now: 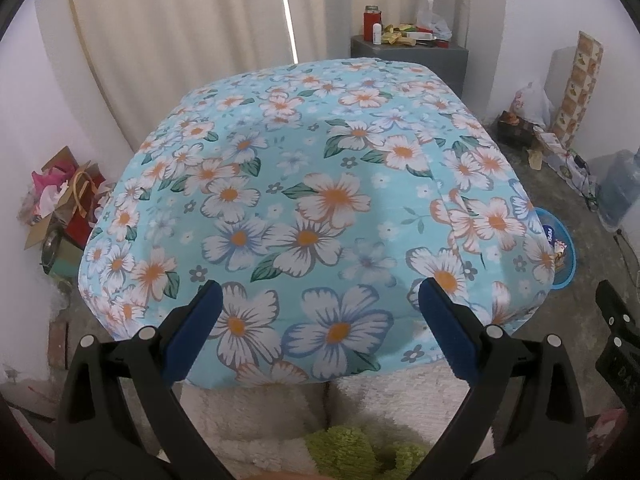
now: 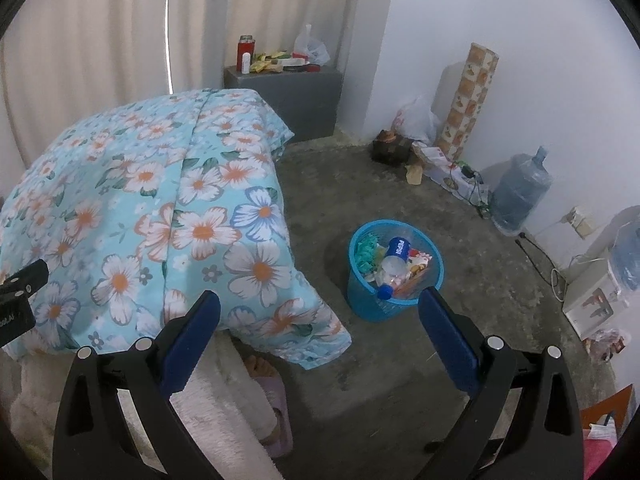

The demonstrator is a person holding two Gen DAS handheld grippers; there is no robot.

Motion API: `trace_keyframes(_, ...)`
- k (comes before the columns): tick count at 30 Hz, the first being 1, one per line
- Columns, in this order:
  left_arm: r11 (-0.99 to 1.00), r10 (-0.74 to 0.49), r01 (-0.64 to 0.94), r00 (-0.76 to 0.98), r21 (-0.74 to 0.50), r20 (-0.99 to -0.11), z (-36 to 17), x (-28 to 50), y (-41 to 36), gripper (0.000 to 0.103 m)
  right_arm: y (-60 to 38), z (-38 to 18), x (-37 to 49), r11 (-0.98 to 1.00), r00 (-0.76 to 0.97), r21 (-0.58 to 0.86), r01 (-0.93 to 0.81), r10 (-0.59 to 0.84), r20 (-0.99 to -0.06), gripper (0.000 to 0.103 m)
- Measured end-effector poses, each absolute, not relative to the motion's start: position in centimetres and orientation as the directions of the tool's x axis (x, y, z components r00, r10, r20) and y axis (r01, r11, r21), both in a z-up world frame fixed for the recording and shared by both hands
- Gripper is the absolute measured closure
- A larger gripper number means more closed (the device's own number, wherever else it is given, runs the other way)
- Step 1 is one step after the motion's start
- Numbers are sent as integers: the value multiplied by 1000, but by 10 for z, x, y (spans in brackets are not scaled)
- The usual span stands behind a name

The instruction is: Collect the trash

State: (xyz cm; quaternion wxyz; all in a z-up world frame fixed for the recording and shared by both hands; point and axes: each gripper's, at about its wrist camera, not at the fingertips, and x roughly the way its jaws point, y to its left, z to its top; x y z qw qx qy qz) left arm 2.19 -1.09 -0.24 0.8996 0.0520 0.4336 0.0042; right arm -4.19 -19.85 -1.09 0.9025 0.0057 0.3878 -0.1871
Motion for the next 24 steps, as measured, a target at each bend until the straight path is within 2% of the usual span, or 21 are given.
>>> trace_keyframes(24,994,68,20,628,103,-775,-2,20,-8,9,-197,-8,-42,928,633,-137,346,-339,-696,7)
